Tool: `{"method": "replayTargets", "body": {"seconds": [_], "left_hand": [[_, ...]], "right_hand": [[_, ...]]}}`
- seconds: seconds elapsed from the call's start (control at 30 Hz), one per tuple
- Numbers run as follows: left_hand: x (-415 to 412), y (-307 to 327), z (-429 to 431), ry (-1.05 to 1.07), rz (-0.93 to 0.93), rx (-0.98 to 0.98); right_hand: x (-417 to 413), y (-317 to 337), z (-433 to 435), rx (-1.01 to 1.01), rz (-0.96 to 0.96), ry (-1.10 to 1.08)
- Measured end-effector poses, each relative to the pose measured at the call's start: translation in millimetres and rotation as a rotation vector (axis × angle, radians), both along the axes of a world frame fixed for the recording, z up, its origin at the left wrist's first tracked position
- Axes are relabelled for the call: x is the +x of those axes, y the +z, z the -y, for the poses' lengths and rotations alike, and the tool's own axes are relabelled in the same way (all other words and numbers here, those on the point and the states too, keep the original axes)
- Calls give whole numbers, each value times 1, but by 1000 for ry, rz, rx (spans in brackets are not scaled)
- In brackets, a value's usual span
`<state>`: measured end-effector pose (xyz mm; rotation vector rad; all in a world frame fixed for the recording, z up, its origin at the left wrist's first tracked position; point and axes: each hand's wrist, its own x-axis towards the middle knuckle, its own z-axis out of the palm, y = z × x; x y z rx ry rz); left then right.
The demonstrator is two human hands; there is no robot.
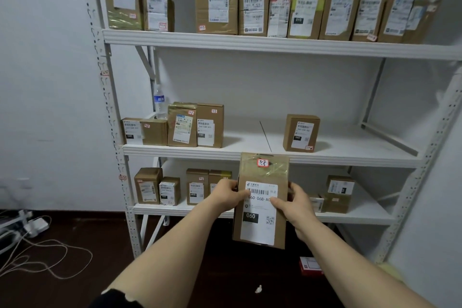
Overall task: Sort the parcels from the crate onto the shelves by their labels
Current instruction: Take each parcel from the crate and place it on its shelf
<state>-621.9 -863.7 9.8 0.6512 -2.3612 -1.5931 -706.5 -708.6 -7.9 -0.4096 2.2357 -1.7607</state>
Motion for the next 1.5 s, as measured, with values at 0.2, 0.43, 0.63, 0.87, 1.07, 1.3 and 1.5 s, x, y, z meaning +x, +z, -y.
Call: {"method": "replayTargets", "body": {"seconds": [0.2, 0.43, 0.63, 0.87, 1.07, 1.3, 1.5], "left_hand": [[7, -3, 10, 24, 30, 0], [18, 10, 20, 47, 21, -45], [18, 19, 44, 117, 19, -132], [1, 20, 99, 133, -7, -68], [-15, 19, 188, 165, 10, -20], [-35, 11, 276, 194, 33, 7], [-46, 0, 305, 212, 41, 21]], "right_hand": [[-2, -2, 7, -79, 92, 30], [-11, -7, 18, -112, 194, 133], [-11, -22, 51, -139, 247, 198], [-32, -20, 110, -131, 258, 258], [-54, -13, 202, -133, 255, 299], [-74, -16, 287, -104, 289, 316], [-88, -28, 320, -61, 290, 307]]}}
